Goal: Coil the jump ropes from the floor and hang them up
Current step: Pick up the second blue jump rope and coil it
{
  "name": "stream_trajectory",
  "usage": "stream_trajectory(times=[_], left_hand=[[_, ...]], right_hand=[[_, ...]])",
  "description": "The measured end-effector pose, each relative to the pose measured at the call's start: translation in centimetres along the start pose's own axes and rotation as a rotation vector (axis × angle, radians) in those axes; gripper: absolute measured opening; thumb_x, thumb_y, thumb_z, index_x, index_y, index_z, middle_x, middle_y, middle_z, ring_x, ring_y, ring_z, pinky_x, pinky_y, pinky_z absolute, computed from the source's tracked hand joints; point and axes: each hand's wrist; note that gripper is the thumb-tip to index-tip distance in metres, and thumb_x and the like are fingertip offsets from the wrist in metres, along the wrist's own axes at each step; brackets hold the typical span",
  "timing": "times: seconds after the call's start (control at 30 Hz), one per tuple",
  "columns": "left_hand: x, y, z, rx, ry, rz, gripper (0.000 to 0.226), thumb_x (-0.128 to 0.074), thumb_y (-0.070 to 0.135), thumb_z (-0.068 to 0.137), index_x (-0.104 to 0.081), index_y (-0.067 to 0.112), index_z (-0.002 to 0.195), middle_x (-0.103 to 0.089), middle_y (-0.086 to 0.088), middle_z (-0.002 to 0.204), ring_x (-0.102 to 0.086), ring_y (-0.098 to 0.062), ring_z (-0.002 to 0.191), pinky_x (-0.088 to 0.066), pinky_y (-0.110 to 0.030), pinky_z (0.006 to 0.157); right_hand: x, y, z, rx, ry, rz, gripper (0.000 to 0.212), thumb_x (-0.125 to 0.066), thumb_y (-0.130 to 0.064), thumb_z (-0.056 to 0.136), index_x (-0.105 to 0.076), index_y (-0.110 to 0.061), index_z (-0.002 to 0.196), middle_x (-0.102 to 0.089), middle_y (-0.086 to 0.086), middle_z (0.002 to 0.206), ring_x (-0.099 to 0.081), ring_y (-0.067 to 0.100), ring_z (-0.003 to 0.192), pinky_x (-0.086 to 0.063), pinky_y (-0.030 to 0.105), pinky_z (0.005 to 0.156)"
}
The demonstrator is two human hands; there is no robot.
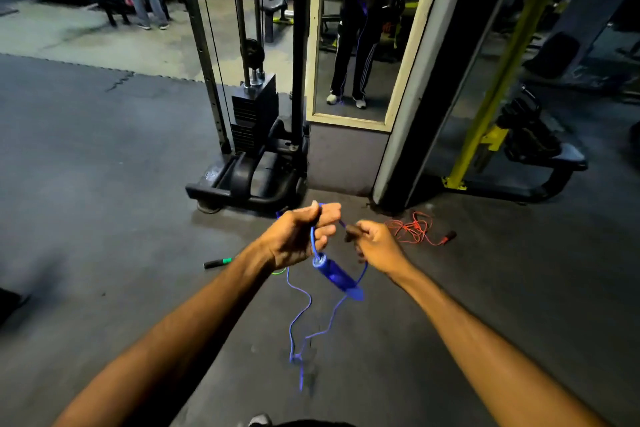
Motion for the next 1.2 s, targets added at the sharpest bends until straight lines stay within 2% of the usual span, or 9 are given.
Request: stream_trajectory(times=[0.17, 0.27, 0.4, 0.53, 0.67, 0.77, 0.9, 1.03, 1.2], left_hand=[[-0.4, -1.6, 1.7, -0.326, 0.176, -0.179, 0.047, -0.035, -0.014, 0.089, -0.044, -0.003, 0.134, -0.059, -0.014, 0.135, -0.063, -0.030, 0.112, -0.055, -0.038, 0.086], [0.6, -2.9, 2.0, -0.346, 0.385, 0.156, 0.056, -0.031, -0.026, 0.088, -0.037, -0.005, 0.139, -0.054, -0.020, 0.135, -0.056, -0.036, 0.120, -0.047, -0.038, 0.095], [0.0, -4.0, 0.4, -0.080, 0.169, 0.679, 0.027, -0.051, 0.025, 0.098, -0.057, 0.000, 0.106, -0.065, -0.014, 0.094, -0.061, -0.023, 0.088, -0.044, -0.036, 0.086], [-2.6, -3.4, -0.6, 0.178, -0.032, 0.664, 0.083, -0.005, 0.062, 0.098, -0.062, 0.001, 0.098, -0.062, -0.013, 0.061, -0.063, -0.023, 0.056, -0.051, -0.034, 0.069], [-3.0, -2.1, -0.7, 0.053, 0.000, 0.290, 0.065, -0.025, 0.056, 0.098, -0.065, 0.008, 0.081, -0.037, 0.001, 0.044, -0.039, -0.016, 0.039, -0.045, -0.030, 0.057], [-2.7, -1.4, -0.2, -0.093, 0.037, -0.033, 0.064, -0.028, 0.052, 0.098, -0.064, 0.000, 0.106, -0.068, -0.008, 0.073, -0.064, -0.026, 0.064, -0.052, -0.034, 0.068], [-1.5, -2.2, 1.5, -0.083, 0.203, 0.104, 0.072, -0.020, 0.067, 0.093, -0.056, 0.006, 0.109, -0.069, -0.013, 0.111, -0.060, -0.027, 0.113, -0.039, -0.035, 0.083], [-1.3, -3.4, 0.9, 0.086, 0.093, 0.812, 0.074, -0.016, 0.078, 0.089, -0.056, 0.015, 0.084, -0.063, -0.004, 0.073, -0.058, -0.014, 0.071, -0.037, -0.034, 0.071], [-2.5, -2.0, 0.4, 0.117, -0.112, 0.358, 0.107, -0.003, 0.077, 0.087, -0.065, -0.009, 0.099, -0.057, -0.014, 0.054, -0.054, -0.027, 0.048, -0.047, -0.036, 0.068]], right_hand=[[0.2, 0.8, -3.3, 0.088, -0.378, -0.459, 0.023, -0.052, -0.024, 0.095, -0.057, -0.010, 0.076, -0.058, 0.004, 0.059, -0.047, 0.004, 0.047, -0.041, 0.030, 0.055], [1.2, -0.7, -3.8, 0.245, -0.439, -0.694, 0.022, -0.059, -0.032, 0.087, -0.064, -0.011, 0.083, -0.063, 0.007, 0.069, -0.048, 0.011, 0.059, -0.044, 0.031, 0.062], [2.4, -3.6, -2.7, 0.331, -0.395, -0.568, 0.007, -0.069, -0.023, 0.080, -0.073, -0.017, 0.082, -0.068, -0.003, 0.068, -0.051, 0.003, 0.060, -0.045, 0.027, 0.060], [4.4, -4.2, -0.4, 0.297, -0.134, -0.292, 0.016, -0.085, -0.018, 0.067, -0.070, -0.012, 0.070, -0.066, -0.002, 0.061, -0.049, 0.002, 0.055, -0.041, 0.023, 0.052], [3.5, -1.0, -0.7, 0.173, 0.000, -0.091, 0.019, -0.070, -0.023, 0.086, -0.070, -0.015, 0.069, -0.055, -0.003, 0.055, -0.043, 0.006, 0.053, -0.037, 0.027, 0.050], [1.4, 0.4, -2.9, 0.018, -0.177, -0.155, 0.026, -0.053, -0.012, 0.095, -0.067, -0.019, 0.074, -0.051, -0.004, 0.055, -0.044, 0.008, 0.048, -0.037, 0.027, 0.051], [0.7, -1.7, -3.9, 0.069, -0.492, -0.365, 0.014, -0.059, -0.016, 0.090, -0.061, -0.005, 0.081, -0.061, 0.000, 0.059, -0.050, 0.001, 0.044, -0.043, 0.020, 0.048], [3.7, -4.6, -1.6, 0.180, -0.368, -0.405, 0.010, -0.073, -0.014, 0.079, -0.067, -0.015, 0.072, -0.061, -0.003, 0.055, -0.048, 0.005, 0.047, -0.041, 0.025, 0.051], [5.2, -4.1, -0.5, 0.123, -0.089, -0.014, 0.012, -0.068, -0.009, 0.087, -0.064, -0.001, 0.080, -0.049, 0.007, 0.053, -0.040, 0.007, 0.042, -0.035, 0.020, 0.042]])
Point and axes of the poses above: each hand's wrist, its own z-axis towards the middle knuckle, its own x-axis out of the back of the hand, y = z × x
